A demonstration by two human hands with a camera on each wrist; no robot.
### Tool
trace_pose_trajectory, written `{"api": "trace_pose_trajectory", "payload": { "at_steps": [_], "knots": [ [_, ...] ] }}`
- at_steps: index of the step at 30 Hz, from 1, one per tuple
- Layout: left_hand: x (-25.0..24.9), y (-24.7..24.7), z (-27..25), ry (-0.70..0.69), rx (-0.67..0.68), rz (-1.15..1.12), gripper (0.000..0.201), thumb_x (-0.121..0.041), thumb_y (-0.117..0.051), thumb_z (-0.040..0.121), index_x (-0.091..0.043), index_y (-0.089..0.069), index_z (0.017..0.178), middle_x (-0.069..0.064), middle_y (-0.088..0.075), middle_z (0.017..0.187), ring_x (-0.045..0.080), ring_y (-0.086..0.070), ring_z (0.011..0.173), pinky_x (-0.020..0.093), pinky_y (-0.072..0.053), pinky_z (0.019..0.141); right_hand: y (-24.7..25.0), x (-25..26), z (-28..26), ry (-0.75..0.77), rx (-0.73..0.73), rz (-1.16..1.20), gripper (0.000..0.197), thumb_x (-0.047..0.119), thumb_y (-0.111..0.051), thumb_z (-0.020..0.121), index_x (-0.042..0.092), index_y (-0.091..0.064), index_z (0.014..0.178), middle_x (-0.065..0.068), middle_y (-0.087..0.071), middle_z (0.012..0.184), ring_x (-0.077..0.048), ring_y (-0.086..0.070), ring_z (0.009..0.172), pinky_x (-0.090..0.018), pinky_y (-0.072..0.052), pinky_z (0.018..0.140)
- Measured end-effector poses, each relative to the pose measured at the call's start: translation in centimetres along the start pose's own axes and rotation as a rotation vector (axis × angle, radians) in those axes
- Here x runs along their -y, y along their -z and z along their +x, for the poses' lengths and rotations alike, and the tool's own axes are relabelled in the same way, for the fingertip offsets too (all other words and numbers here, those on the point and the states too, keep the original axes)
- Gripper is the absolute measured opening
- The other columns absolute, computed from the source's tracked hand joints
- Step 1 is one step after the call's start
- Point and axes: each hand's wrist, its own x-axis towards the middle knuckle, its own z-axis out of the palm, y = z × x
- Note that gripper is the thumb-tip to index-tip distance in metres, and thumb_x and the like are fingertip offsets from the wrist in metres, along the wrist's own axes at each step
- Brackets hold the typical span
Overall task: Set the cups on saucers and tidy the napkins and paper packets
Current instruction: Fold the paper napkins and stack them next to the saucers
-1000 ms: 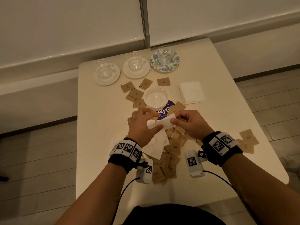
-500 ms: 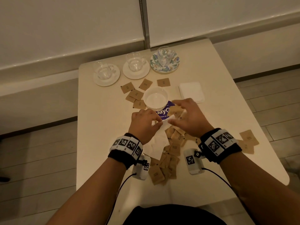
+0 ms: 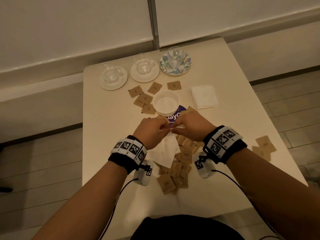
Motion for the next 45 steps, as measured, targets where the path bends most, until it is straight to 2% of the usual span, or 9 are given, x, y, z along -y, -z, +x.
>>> {"api": "trace_pose_trajectory", "payload": {
  "at_steps": [5, 8, 14, 18, 27, 30, 33, 38, 45],
  "knots": [
    [0.5, 0.2, 0.1, 0.071, -0.042, -0.210, 0.007, -0.021, -0.064, 0.092, -0.022, -0.063, 0.085, -0.012, -0.062, 0.081, 0.007, -0.057, 0.077, 0.029, -0.048, 0.074, -0.6, -2.1, -0.5, -0.139, -0.047, 0.390, 0.037, 0.036, -0.077, 0.079, 0.025, -0.070, 0.114, 0.012, -0.067, 0.104, -0.002, -0.060, 0.094, -0.020, -0.045, 0.079],
    [-0.4, 0.0, 0.9, 0.089, -0.037, -0.300, 0.004, -0.023, -0.065, 0.091, -0.023, -0.065, 0.087, -0.009, -0.066, 0.084, 0.006, -0.060, 0.078, 0.022, -0.047, 0.070, -1.8, -2.8, -0.8, -0.155, 0.005, 0.615, 0.027, 0.027, -0.082, 0.076, 0.025, -0.072, 0.101, 0.017, -0.071, 0.084, 0.006, -0.064, 0.075, -0.008, -0.045, 0.063],
    [-1.5, -0.6, 5.3, 0.172, -0.132, -0.467, 0.010, -0.022, -0.067, 0.090, -0.023, -0.065, 0.081, -0.008, -0.066, 0.082, 0.006, -0.060, 0.077, 0.017, -0.047, 0.070, -1.3, -7.3, -1.0, -0.445, -0.197, 1.044, 0.021, 0.018, -0.081, 0.078, 0.012, -0.074, 0.097, -0.009, -0.075, 0.095, -0.026, -0.072, 0.089, -0.037, -0.059, 0.079],
    [-2.7, -2.4, 9.4, 0.306, -0.243, -0.543, 0.011, -0.025, -0.067, 0.089, -0.024, -0.066, 0.079, -0.012, -0.063, 0.078, -0.003, -0.055, 0.067, 0.004, -0.040, 0.058, 0.2, -9.7, -0.6, -0.529, -0.354, 1.450, 0.032, -0.005, -0.070, 0.082, -0.002, -0.061, 0.113, -0.021, -0.071, 0.106, -0.030, -0.072, 0.085, -0.038, -0.060, 0.068],
    [-5.2, -6.7, 18.0, 0.530, -0.204, -0.675, 0.015, -0.023, -0.067, 0.087, -0.021, -0.063, 0.073, -0.002, -0.067, 0.076, 0.021, -0.065, 0.080, 0.036, -0.057, 0.075, 4.5, -17.2, 3.1, -0.617, -0.469, 1.182, 0.032, -0.007, -0.073, 0.079, 0.000, -0.058, 0.107, -0.014, -0.061, 0.081, -0.023, -0.066, 0.072, -0.031, -0.058, 0.056],
    [-5.4, -7.5, 20.2, 0.601, -0.207, -0.683, 0.016, -0.023, -0.066, 0.087, -0.020, -0.062, 0.071, 0.004, -0.069, 0.081, 0.028, -0.068, 0.087, 0.047, -0.058, 0.083, 4.8, -19.9, 4.7, -0.619, -0.470, 1.099, 0.032, -0.006, -0.072, 0.081, 0.001, -0.059, 0.109, -0.009, -0.060, 0.078, -0.023, -0.065, 0.074, -0.038, -0.060, 0.065],
    [-5.2, -8.4, 21.9, 0.657, -0.231, -0.659, 0.018, -0.026, -0.067, 0.087, -0.020, -0.061, 0.071, 0.004, -0.068, 0.079, 0.028, -0.068, 0.086, 0.045, -0.058, 0.082, 4.4, -21.7, 6.0, -0.636, -0.452, 1.033, 0.031, -0.004, -0.072, 0.081, 0.003, -0.059, 0.108, -0.016, -0.064, 0.090, -0.030, -0.066, 0.084, -0.045, -0.059, 0.074],
    [-4.7, -9.3, 23.1, 0.702, -0.212, -0.519, 0.015, -0.028, -0.063, 0.090, -0.021, -0.061, 0.077, -0.004, -0.063, 0.077, 0.020, -0.062, 0.082, 0.026, -0.045, 0.069, 3.4, -22.7, 7.3, -0.604, -0.416, 0.782, 0.027, 0.008, -0.076, 0.082, 0.012, -0.062, 0.104, -0.005, -0.068, 0.085, -0.019, -0.066, 0.072, -0.031, -0.055, 0.061],
    [-4.1, -10.3, 23.1, 0.729, -0.211, -0.394, 0.019, -0.026, -0.062, 0.089, -0.022, -0.054, 0.073, -0.002, -0.063, 0.083, 0.017, -0.056, 0.076, 0.024, -0.041, 0.065, 2.5, -22.5, 8.3, -0.561, -0.392, 0.634, 0.022, 0.010, -0.074, 0.082, 0.014, -0.064, 0.102, -0.004, -0.069, 0.087, -0.023, -0.067, 0.080, -0.040, -0.058, 0.074]
  ]
}}
